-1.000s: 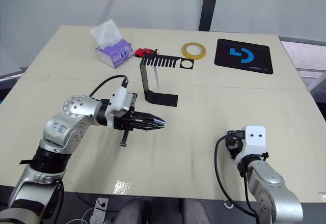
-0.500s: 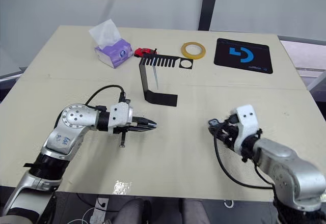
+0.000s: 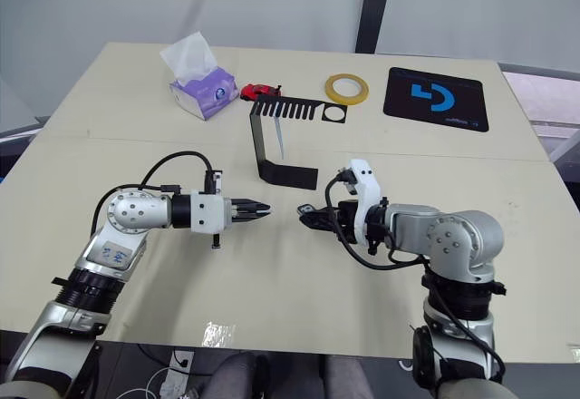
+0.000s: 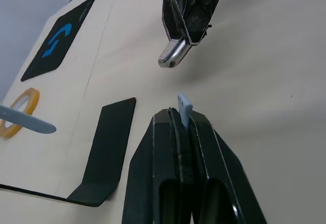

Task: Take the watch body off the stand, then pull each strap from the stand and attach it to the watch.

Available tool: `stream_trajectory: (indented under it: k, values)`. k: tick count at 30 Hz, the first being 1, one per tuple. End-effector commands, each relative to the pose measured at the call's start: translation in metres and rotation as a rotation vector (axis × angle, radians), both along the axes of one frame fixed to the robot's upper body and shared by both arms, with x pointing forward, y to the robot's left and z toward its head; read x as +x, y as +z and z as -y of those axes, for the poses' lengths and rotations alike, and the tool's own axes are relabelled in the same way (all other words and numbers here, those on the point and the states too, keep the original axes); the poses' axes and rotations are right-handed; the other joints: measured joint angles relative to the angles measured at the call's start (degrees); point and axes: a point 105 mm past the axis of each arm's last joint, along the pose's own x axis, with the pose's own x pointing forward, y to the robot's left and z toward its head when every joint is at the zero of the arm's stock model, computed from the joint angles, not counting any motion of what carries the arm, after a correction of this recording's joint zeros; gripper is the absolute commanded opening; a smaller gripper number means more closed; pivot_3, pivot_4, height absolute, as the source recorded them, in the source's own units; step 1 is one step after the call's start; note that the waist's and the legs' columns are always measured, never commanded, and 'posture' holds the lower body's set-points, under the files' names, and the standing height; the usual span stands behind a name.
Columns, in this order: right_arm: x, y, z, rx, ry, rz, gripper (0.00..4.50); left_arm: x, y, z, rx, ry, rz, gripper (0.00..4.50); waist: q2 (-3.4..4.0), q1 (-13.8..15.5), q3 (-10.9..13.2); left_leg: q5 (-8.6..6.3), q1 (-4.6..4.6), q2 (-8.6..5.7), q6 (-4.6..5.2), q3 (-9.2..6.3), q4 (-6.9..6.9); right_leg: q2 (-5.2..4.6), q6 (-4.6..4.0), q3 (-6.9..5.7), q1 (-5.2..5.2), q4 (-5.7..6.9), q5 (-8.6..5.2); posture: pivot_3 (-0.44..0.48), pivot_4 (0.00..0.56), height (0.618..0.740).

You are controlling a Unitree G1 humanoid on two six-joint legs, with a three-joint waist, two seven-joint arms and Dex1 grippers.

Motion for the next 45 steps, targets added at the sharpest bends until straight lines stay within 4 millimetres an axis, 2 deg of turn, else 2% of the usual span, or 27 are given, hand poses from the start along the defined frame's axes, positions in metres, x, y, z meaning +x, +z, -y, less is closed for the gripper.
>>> stream_trajectory:
  k: [1,16,32,45]
  values:
    - [0.001,0.007,-0.006,-0.001,0.017,0.018,1.52,0.003,0.009,0.0,0.013,-0.017,0.084,0.0,0.01,-0.01,0.01,0.0,0.0,0.0,0.0,0.0,0.0,-0.01,0.0,0.0,0.0,0.02,0.0,0.0,0.15,0.738]
    - [0.003,0.008,-0.016,0.061,0.021,-0.019,1.52,0.008,0.01,0.013,0.039,-0.07,0.153,0.0,0.02,-0.21,0.01,0.01,-0.02,0.0,0.01,0.01,0.01,0.01,0.0,-0.09,-0.05,0.18,0.0,0.0,0.15,0.738]
    - [0.002,0.013,-0.019,0.114,0.028,-0.033,1.52,0.013,0.005,0.012,0.068,-0.08,0.155,0.0,0.02,-0.44,0.01,0.0,-0.02,0.0,0.02,0.0,0.0,-0.01,0.0,-0.07,-0.06,0.18,0.0,0.0,0.15,0.738]
    - [0.0,0.011,-0.019,0.103,0.03,-0.036,1.52,0.016,0.009,0.015,0.056,-0.082,0.159,0.0,0.02,-1.13,0.01,0.0,-0.04,0.01,0.02,-0.02,-0.01,-0.03,0.0,-0.04,-0.06,0.17,0.0,0.0,0.15,0.738]
